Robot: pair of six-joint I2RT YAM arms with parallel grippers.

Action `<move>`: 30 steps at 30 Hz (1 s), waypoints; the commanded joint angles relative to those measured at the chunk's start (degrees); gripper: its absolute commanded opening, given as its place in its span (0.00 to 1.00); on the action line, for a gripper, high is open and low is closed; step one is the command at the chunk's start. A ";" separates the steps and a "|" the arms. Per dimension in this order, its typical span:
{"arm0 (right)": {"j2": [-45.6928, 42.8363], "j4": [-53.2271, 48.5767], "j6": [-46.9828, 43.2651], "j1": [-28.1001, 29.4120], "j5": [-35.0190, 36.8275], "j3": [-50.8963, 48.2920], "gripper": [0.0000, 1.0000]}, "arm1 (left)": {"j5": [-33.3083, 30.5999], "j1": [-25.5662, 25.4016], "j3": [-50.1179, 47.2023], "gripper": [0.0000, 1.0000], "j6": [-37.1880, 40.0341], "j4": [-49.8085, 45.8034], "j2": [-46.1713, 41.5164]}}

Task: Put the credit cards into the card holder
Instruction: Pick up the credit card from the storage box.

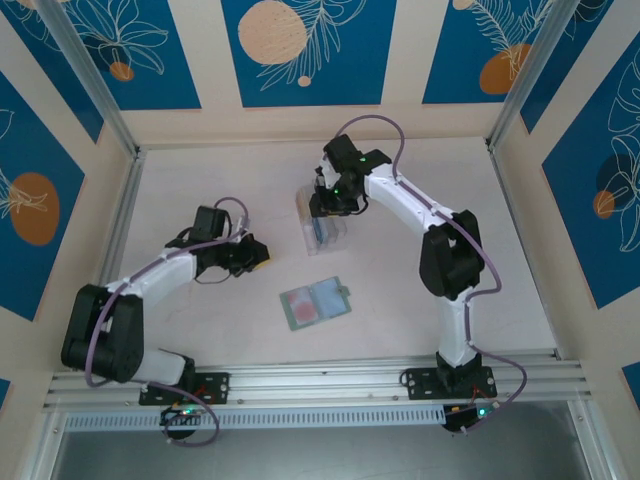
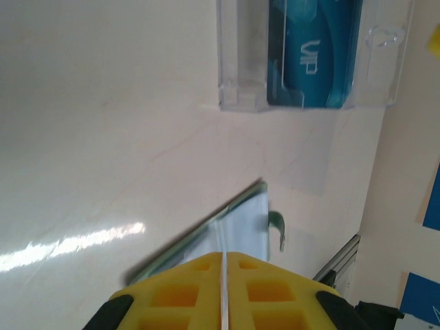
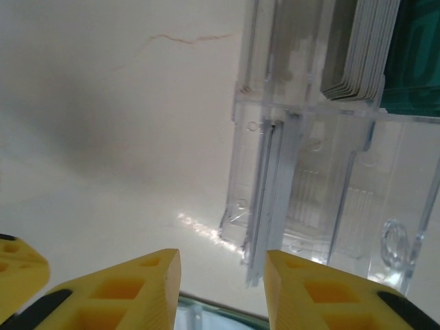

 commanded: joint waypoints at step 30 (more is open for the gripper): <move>10.07 -8.29 -3.05 2.71 0.94 10.95 0.38 | 6.49 -4.37 12.74 0.09 -10.63 22.29 28.97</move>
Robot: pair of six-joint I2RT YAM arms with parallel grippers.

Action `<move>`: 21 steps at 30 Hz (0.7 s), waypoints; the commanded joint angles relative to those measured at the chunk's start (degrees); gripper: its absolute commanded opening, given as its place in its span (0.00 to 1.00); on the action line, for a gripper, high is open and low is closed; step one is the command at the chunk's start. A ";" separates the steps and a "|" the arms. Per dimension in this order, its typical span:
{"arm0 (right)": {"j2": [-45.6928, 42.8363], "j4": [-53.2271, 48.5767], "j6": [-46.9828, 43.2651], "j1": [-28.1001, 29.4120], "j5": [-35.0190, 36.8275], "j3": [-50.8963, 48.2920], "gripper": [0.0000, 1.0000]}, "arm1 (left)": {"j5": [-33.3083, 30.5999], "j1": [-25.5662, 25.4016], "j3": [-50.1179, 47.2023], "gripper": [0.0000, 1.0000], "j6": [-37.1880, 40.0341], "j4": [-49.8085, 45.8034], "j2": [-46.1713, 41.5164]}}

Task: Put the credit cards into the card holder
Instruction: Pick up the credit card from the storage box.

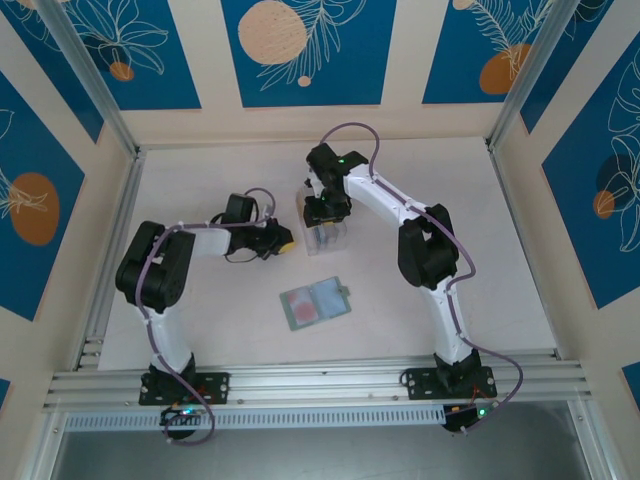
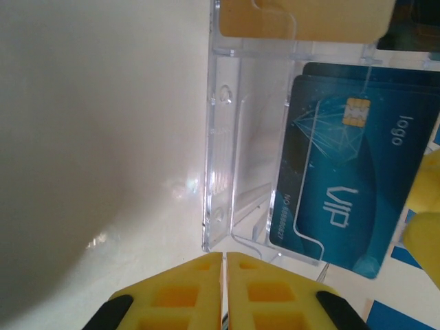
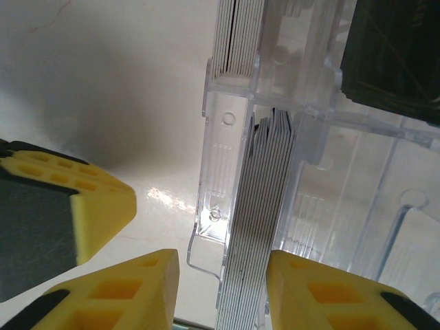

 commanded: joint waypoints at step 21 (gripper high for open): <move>0.56 -0.62 -0.76 -1.56 -8.82 1.77 0.33 | 1.31 -3.82 4.45 0.08 -1.50 3.76 6.55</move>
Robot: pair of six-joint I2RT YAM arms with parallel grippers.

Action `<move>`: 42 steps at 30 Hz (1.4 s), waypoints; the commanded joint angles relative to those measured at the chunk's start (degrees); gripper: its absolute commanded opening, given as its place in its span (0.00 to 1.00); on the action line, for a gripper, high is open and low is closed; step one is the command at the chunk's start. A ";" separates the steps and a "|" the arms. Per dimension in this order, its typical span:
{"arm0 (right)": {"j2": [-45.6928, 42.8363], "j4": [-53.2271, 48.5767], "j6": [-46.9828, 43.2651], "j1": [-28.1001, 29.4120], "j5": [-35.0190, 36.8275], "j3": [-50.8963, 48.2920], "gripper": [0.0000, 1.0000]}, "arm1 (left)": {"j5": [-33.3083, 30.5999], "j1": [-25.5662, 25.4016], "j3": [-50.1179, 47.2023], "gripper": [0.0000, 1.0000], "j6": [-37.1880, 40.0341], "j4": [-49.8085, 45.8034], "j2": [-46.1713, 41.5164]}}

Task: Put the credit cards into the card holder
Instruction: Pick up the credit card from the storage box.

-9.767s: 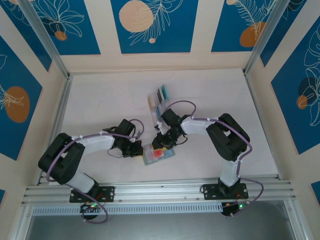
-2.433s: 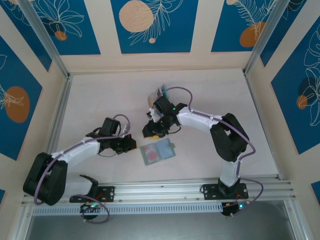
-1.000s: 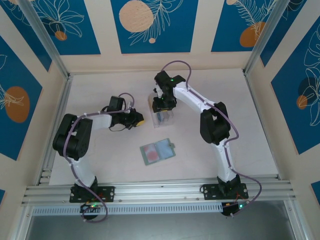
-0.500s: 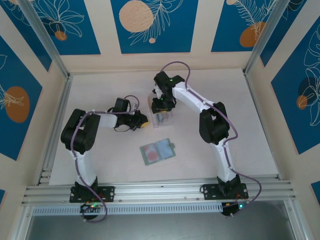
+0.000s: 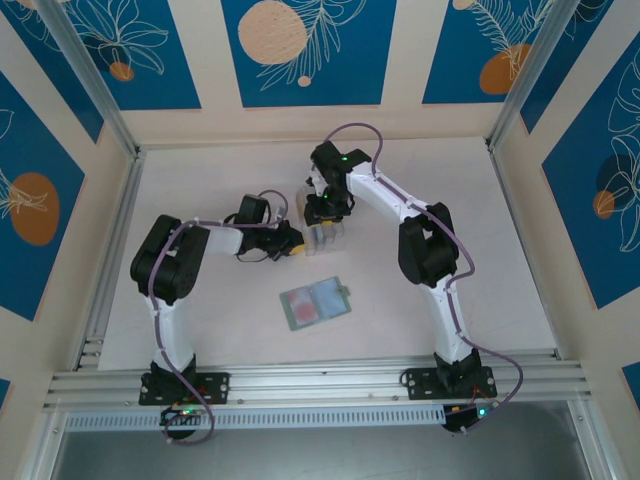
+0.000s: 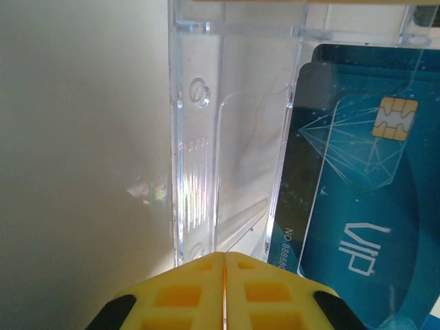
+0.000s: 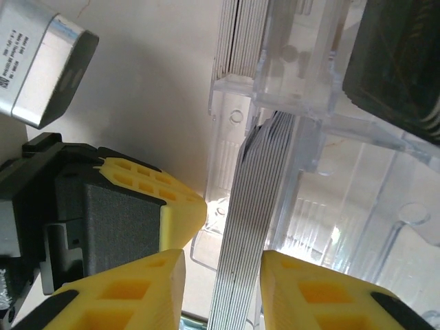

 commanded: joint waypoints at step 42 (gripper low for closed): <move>-5.68 -0.94 -0.29 -2.32 -3.13 -0.55 0.11 | -0.82 -0.89 1.13 0.06 1.27 -1.48 1.39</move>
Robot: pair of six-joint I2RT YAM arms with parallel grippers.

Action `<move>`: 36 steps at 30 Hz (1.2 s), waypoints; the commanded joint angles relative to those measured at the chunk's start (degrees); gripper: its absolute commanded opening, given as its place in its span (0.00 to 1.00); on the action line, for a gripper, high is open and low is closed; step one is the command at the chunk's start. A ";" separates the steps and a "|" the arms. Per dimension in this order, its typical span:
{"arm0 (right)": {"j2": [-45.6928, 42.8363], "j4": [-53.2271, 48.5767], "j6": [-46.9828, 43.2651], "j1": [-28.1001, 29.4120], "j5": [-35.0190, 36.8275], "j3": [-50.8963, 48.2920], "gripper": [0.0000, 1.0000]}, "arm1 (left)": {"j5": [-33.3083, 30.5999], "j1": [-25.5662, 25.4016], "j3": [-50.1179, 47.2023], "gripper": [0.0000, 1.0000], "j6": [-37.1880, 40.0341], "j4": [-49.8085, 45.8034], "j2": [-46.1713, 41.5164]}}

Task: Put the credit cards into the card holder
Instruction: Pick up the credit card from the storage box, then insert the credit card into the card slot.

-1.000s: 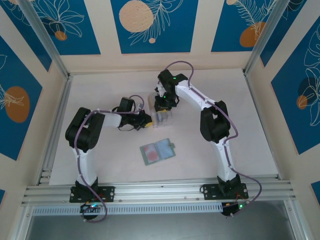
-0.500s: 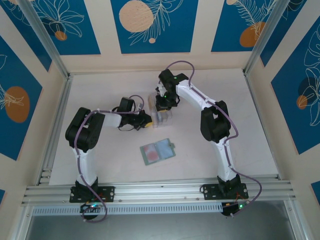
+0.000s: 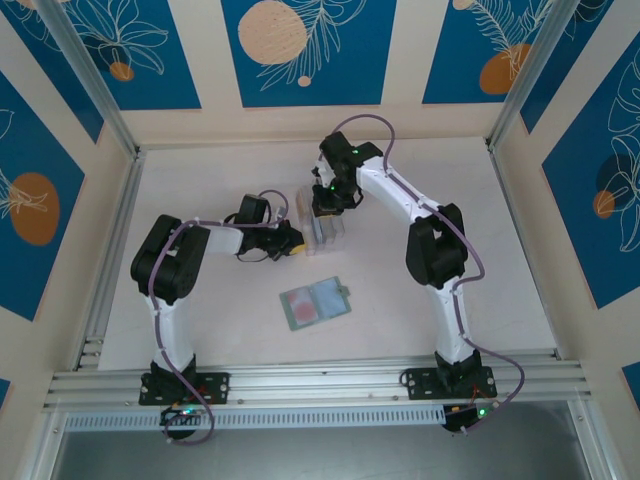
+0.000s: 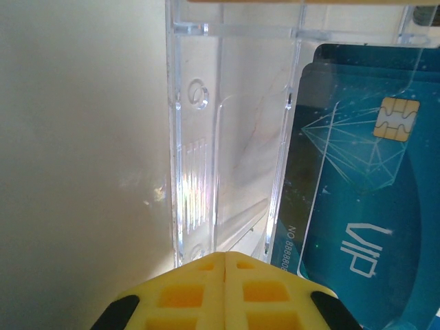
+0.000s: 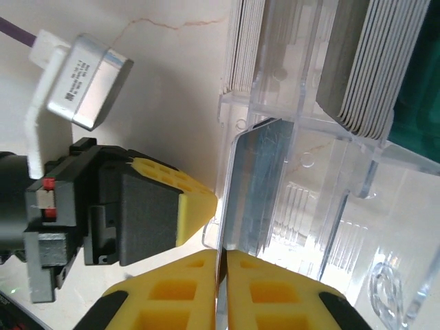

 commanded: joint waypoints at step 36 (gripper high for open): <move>-35.61 19.23 3.85 -1.03 -6.71 -37.51 0.00 | -10.09 -7.22 -12.51 0.09 17.12 -32.92 -31.33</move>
